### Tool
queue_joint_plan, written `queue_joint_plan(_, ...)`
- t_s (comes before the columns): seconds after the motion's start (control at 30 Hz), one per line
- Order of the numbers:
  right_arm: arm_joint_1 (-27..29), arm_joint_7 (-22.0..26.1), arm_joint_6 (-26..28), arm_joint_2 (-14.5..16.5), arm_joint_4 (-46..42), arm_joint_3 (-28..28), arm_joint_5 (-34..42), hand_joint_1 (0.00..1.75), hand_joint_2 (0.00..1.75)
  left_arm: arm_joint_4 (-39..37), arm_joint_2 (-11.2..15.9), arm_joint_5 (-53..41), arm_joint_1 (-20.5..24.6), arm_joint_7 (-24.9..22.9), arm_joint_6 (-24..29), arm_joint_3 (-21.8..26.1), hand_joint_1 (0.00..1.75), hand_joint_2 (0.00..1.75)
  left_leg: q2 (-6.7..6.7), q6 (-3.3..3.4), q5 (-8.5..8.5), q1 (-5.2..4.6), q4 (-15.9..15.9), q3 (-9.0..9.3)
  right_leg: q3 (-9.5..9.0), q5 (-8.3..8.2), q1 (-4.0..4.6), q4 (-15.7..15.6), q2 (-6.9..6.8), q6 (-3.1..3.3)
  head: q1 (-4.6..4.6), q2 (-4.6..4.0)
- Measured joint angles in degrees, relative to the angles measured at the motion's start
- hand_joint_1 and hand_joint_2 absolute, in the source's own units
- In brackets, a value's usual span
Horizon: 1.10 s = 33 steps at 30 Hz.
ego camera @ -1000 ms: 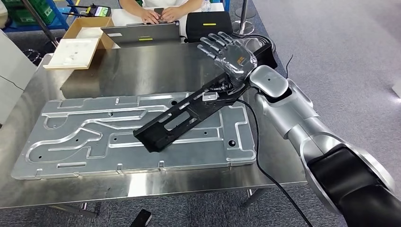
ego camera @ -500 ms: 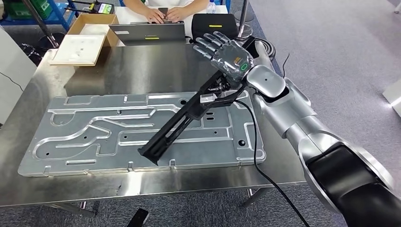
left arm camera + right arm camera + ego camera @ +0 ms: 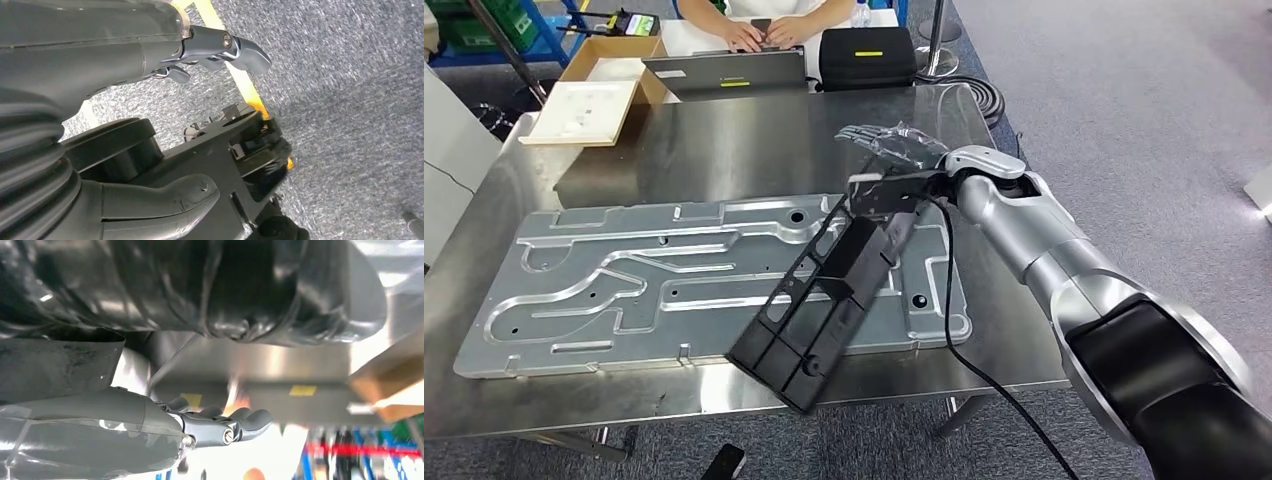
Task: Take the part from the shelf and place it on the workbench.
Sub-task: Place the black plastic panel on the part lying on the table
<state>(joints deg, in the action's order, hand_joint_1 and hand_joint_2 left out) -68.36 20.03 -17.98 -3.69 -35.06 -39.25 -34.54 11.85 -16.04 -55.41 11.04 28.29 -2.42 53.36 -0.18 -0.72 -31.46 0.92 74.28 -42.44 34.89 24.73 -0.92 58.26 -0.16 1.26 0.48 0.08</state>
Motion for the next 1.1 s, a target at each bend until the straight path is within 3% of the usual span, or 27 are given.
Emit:
queue_joint_plan(0.07, -0.42, 0.24, -4.20, 0.07, 1.44, 1.81, 5.73, 0.00, 0.00, 0.00, 0.09, -0.04, -0.15, 0.14, 0.07, -0.01, 0.00, 1.75, 0.02, -0.14, 3.77, 0.27, -6.31, 3.01, -0.01, 0.19, -0.19, 0.29, 0.02, -0.30, 0.00, 0.01)
queue_joint_plan(0.13, -1.13, -0.01, -7.41, 0.08, 2.72, 3.86, 10.89, 0.00, 0.00, 0.00, 0.15, -0.06, -0.18, 0.27, 0.07, -0.02, 0.00, 1.75, -0.06, 0.04, 6.30, 0.26, -13.46, 6.57, 0.13, 0.42, -0.18, 0.66, 0.12, -0.93, 0.02, 0.01)
queue_joint_plan(0.17, -1.43, -0.16, -8.30, 0.08, 3.20, 4.75, 12.57, 0.00, 0.00, 0.00, 0.16, -0.06, -0.21, 0.31, 0.07, -0.03, 0.00, 1.75, -0.13, 0.28, 6.62, 0.17, -15.16, 7.36, 0.21, 0.42, -0.10, 0.74, 0.17, -1.28, 0.02, 0.01)
queue_joint_plan(0.3, -1.98, -1.15, -9.28, -0.01, 4.56, 7.41, 16.44, 0.00, 0.00, 0.00, 0.26, -0.06, -0.38, 0.36, 0.08, -0.07, 0.00, 1.75, -0.17, 1.87, 7.01, 0.03, -16.10, 7.60, 0.39, 0.77, -0.19, 1.00, 0.21, -2.63, 0.03, 0.01)
queue_joint_plan(0.37, -2.36, -1.87, -9.19, -0.18, 4.93, 8.32, 18.92, 0.00, 0.00, 0.00, 0.27, -0.06, -0.37, 0.39, 0.08, -0.09, 0.00, 1.75, -0.05, 2.64, 7.39, 0.14, -16.52, 7.65, 2.36, 3.61, -0.33, 5.41, 0.19, -2.97, 0.02, 0.01)
queue_joint_plan(0.43, -2.62, -2.56, -9.13, -0.36, 5.36, 8.73, 21.00, 0.00, 0.00, 0.00, 0.30, -0.05, -0.41, 0.45, 0.09, -0.10, 0.00, 1.75, 0.01, 3.04, 7.48, -0.06, -16.54, 7.53, 5.84, 7.20, -0.31, 13.04, 0.19, -3.14, 0.02, 0.01)
queue_joint_plan(0.47, -2.64, -2.87, -9.32, -0.45, 5.67, 8.82, 21.85, 0.00, 0.00, 0.00, 0.31, -0.04, -0.49, 0.47, 0.10, -0.10, 0.00, 1.75, 0.01, 3.11, 7.49, -0.17, -16.52, 7.49, 7.15, 8.03, -0.31, 15.87, 0.19, -3.16, 0.03, 0.01)
queue_joint_plan(0.5, -2.64, -3.12, -9.56, -0.54, 5.95, 8.92, 22.47, 0.00, 0.00, 0.00, 0.33, -0.04, -0.59, 0.49, 0.11, -0.10, 0.00, 1.75, -0.02, 3.16, 7.51, -0.29, -16.48, 7.47, 7.53, 7.76, -0.30, 16.69, 0.19, -3.08, 0.03, 0.01)
queue_joint_plan(0.53, -2.67, -3.27, -9.70, -0.60, 6.19, 9.02, 22.87, 0.00, 0.00, 0.00, 0.36, -0.04, -0.68, 0.50, 0.13, -0.10, 0.00, 1.75, -0.06, 3.18, 7.51, -0.39, -16.42, 7.47, 6.90, 6.56, -0.27, 15.44, 0.19, -2.91, 0.03, 0.01)
queue_joint_plan(0.6, -2.85, -3.39, -7.51, -0.63, 6.48, 9.15, 22.79, 0.00, 0.00, 0.00, 0.35, 0.02, -0.75, 0.57, 0.21, -0.10, 0.00, 1.75, -0.09, 3.13, 7.47, -0.60, -16.21, 7.44, 3.08, 2.96, 0.00, 7.86, 0.18, -2.17, 0.02, 0.00)
queue_joint_plan(0.67, -2.83, -2.94, -1.39, -0.45, 6.53, 9.18, 21.90, 0.00, 0.00, 0.00, 0.29, 0.16, -0.70, 0.72, 0.35, -0.10, 0.00, 0.87, -0.10, 2.83, 7.45, -0.87, -15.96, 7.20, 0.15, 1.06, 0.46, 1.87, 0.06, -1.48, 0.02, 0.00)
queue_joint_plan(0.73, -2.28, -1.78, 6.35, -0.11, 6.31, 9.21, 20.86, 0.00, 0.00, 0.00, 0.26, 0.31, -0.71, 0.80, 0.51, -0.10, 0.00, 0.00, -0.07, 2.27, 7.55, -0.91, -15.98, 7.03, -0.17, 0.84, 0.78, 0.77, 0.03, -1.19, 0.02, 0.01)
queue_joint_plan(0.83, -0.63, -0.42, 15.17, 0.32, 4.57, 9.56, 19.57, 0.00, 0.00, 0.00, 0.29, 0.39, -0.73, 0.56, 0.81, -0.10, 0.00, 0.00, -0.06, 1.32, 6.64, -0.93, -15.09, 6.65, -0.38, 0.11, 0.24, -0.12, 0.06, -0.46, 0.01, 0.00)
queue_joint_plan(0.87, 0.07, -0.28, 16.96, 0.45, 3.67, 9.76, 19.13, 0.00, 0.00, 0.00, 0.30, 0.45, -0.71, 0.39, 0.88, -0.10, 0.00, 0.00, -0.06, 0.98, 5.24, -0.87, -13.04, 5.79, -0.48, -0.13, 0.00, -0.44, 0.03, -0.21, 0.01, 0.00)
queue_joint_plan(0.93, 1.63, -0.26, 19.07, 0.64, 1.96, 10.20, 18.34, 0.00, 0.00, 0.00, 0.31, 0.72, -0.70, -0.19, 0.95, -0.10, 0.00, 0.00, -0.04, 0.40, 1.44, -0.52, -5.82, 2.64, -0.47, -0.29, -0.05, -0.56, 0.01, -0.01, 0.00, 0.01)
queue_joint_plan(1.0, 3.43, -0.29, 20.17, 0.68, 0.56, 10.88, 17.72, 0.00, 0.00, 0.00, 0.34, 1.08, -0.76, -1.59, 0.97, -0.09, 0.00, 0.00, -0.03, 0.02, -0.24, -0.30, -0.47, 0.30, -0.41, -0.39, -0.02, -0.43, -0.05, -0.02, 0.01, 0.01)
queue_joint_plan(1.03, 4.30, -0.29, 20.70, 0.68, -0.11, 11.31, 17.47, 0.00, 0.00, 0.00, 0.36, 1.27, -0.78, -2.58, 0.96, -0.08, 0.00, 0.00, -0.02, -0.06, 0.48, -0.24, -0.86, 0.57, -0.36, -0.43, -0.03, -0.31, -0.09, -0.04, 0.00, 0.01)
queue_joint_plan(1.1, 5.64, -0.23, 21.93, 0.68, -1.52, 12.34, 16.83, 0.00, 0.00, 0.00, 0.42, 1.76, -0.75, -4.58, 0.56, 0.00, 0.00, 0.00, -0.01, 0.05, 3.92, -0.16, -7.79, 4.17, -0.16, -0.40, -0.08, 0.05, -0.11, -0.15, 0.00, 0.00)
